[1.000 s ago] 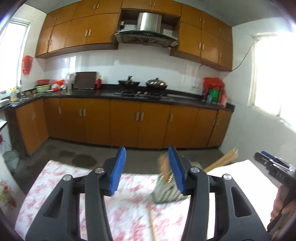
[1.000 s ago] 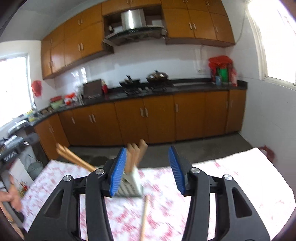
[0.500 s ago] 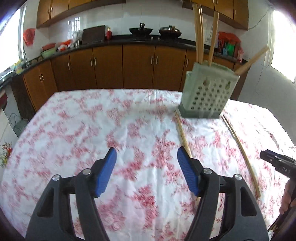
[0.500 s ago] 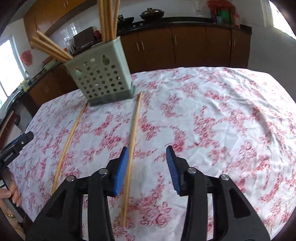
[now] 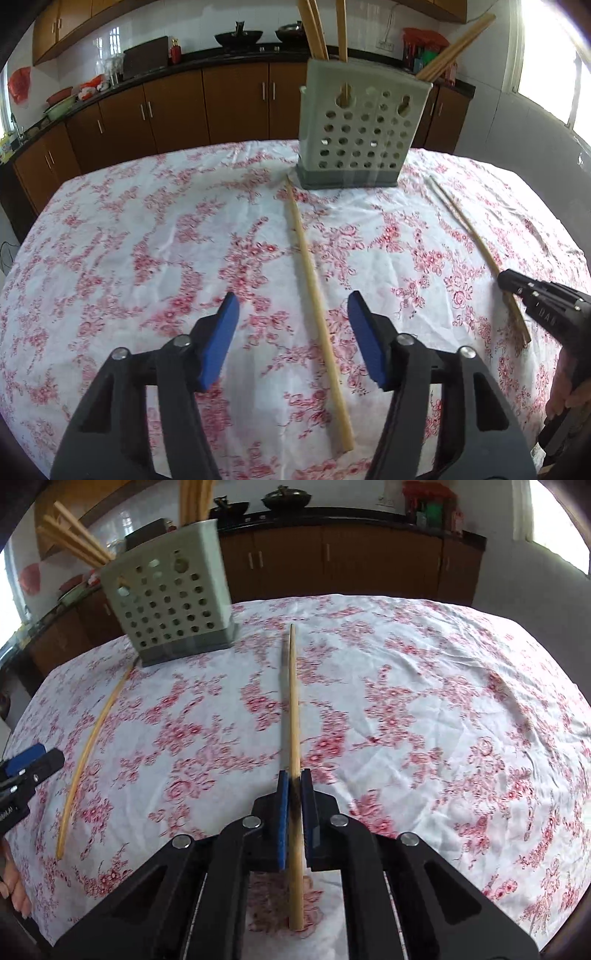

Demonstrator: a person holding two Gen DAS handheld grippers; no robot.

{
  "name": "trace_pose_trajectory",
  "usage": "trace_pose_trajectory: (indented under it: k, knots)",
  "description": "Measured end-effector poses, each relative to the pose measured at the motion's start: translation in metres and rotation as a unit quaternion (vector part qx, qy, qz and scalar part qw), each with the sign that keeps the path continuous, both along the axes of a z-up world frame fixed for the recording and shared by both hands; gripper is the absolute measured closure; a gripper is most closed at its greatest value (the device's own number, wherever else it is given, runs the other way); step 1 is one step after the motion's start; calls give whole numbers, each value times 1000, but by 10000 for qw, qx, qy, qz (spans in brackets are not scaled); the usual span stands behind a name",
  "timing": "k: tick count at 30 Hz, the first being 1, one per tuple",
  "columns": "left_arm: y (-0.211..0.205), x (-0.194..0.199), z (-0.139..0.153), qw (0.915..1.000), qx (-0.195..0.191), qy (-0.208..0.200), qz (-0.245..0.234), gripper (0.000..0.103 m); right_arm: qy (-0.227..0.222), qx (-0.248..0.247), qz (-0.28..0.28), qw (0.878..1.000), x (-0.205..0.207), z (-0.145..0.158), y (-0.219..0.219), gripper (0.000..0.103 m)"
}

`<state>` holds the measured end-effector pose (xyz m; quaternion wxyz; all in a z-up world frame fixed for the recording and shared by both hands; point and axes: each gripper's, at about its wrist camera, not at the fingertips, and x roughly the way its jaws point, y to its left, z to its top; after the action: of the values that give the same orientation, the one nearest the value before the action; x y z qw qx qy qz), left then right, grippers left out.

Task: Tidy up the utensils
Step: 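Close the right tool on a chopstick while the left tool grasps the last one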

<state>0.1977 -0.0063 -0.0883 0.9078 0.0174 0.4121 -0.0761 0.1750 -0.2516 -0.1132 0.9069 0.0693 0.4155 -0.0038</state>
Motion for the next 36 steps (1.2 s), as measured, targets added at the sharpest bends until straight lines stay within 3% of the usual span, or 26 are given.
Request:
trace_pose_trajectory:
  k: [3, 7, 9, 14, 17, 36]
  knots:
    - [-9, 5, -10, 9999, 71, 154, -13, 55, 2, -33, 4, 10000, -1, 1, -6, 95]
    - [-15, 8, -19, 9994, 296, 180, 58, 84, -39, -69, 91, 9999, -2, 1, -2, 95]
    - [-8, 12, -18, 9994, 201, 247, 159, 95, -40, -70, 141, 9999, 0, 1, -1, 95]
    - [29, 23, -16, 9981, 51, 288, 537, 95, -118, -286, 158, 9994, 11, 2, 2, 95]
    - [43, 25, -17, 9984, 40, 225, 524, 93, -144, -372, 180, 9990, 21, 2, 0, 95]
    - [43, 26, -17, 9985, -81, 232, 484, 88, -84, -316, 212, 9992, 25, -2, -3, 95]
